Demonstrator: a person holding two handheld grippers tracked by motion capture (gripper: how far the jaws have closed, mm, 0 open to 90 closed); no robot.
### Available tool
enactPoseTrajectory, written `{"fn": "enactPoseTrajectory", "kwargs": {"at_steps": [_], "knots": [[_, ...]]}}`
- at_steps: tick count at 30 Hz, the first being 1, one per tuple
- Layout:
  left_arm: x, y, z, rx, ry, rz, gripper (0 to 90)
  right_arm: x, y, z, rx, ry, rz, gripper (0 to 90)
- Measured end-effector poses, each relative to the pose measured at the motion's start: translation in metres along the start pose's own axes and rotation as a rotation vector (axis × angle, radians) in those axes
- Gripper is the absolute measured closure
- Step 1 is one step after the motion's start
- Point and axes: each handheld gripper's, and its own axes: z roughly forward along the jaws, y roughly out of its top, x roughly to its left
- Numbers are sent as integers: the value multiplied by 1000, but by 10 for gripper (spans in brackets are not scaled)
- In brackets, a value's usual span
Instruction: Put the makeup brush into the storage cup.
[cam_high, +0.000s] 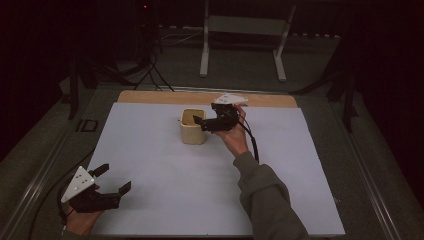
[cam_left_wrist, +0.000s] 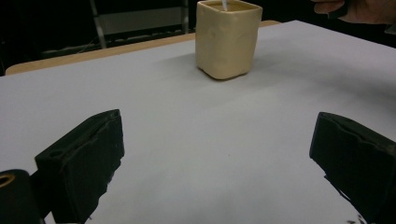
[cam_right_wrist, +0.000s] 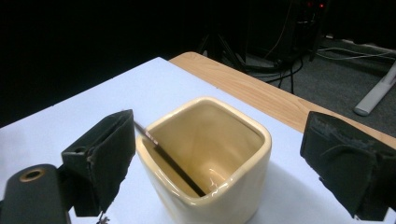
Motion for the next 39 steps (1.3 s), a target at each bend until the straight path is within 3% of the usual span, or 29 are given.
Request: {"fn": "enactPoseTrajectory", "kwargs": {"at_steps": [13, 39], "knots": [[0, 0, 0, 2, 2, -1, 40, -1, -1, -11, 32, 2, -36, 103], [0, 0, 1, 2, -1, -3, 41, -14, -18, -45, 82, 22, -56, 103]]}}
